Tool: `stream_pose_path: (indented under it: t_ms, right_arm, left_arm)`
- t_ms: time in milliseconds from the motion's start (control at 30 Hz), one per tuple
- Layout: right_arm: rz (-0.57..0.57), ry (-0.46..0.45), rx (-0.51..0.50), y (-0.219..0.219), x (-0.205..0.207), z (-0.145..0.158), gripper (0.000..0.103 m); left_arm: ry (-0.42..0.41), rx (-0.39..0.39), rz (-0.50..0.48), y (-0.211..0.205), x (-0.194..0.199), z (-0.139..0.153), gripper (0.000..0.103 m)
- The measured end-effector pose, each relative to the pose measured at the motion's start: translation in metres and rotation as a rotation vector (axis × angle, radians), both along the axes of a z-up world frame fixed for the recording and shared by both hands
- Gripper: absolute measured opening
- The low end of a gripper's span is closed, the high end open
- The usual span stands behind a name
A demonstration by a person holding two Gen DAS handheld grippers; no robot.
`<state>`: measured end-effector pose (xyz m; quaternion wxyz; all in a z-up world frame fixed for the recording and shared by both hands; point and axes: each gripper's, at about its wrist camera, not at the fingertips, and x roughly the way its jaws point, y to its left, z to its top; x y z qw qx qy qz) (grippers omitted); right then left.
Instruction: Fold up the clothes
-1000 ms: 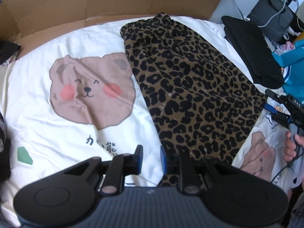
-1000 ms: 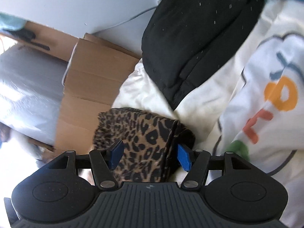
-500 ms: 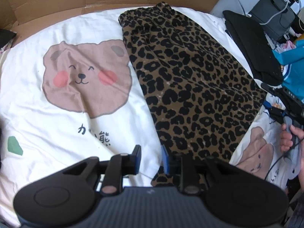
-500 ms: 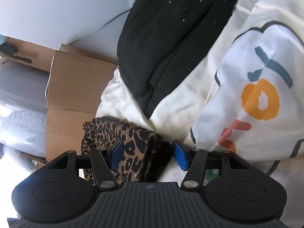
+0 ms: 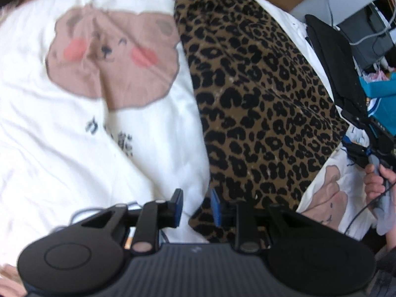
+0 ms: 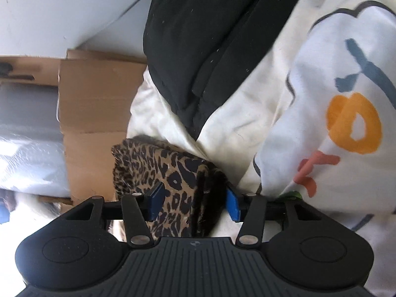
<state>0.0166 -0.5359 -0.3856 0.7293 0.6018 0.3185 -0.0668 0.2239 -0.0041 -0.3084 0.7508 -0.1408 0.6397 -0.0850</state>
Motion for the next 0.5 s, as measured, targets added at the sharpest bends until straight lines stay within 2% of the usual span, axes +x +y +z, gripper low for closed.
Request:
stream_pose_path:
  t_ms: [33, 67, 100, 133, 167, 500]
  right_arm:
    - [0.004, 0.001, 0.001, 0.001, 0.003, 0.0, 0.052]
    - [0.008, 0.004, -0.002, 0.002, 0.005, 0.0, 0.045]
    - [0.01, 0.016, -0.011, 0.002, 0.006, 0.0, 0.024]
    - [0.012, 0.033, -0.018, 0.002, 0.007, -0.002, 0.013]
    - [0.01, 0.053, -0.021, 0.002, 0.006, -0.004, 0.007]
    - [0.012, 0.08, -0.098, 0.003, 0.007, 0.002, 0.008]
  left_arm:
    - [0.001, -0.008, 0.002, 0.001, -0.002, -0.002, 0.029]
    - [0.003, -0.015, 0.004, 0.002, -0.004, -0.005, 0.029]
    - [0.003, -0.023, 0.006, 0.003, -0.006, -0.007, 0.029]
    - [0.001, -0.033, 0.008, 0.005, -0.007, -0.01, 0.03]
    - [0.0, -0.043, 0.011, 0.007, -0.009, -0.013, 0.031]
    - [-0.06, -0.169, 0.056, 0.025, -0.021, -0.041, 0.033]
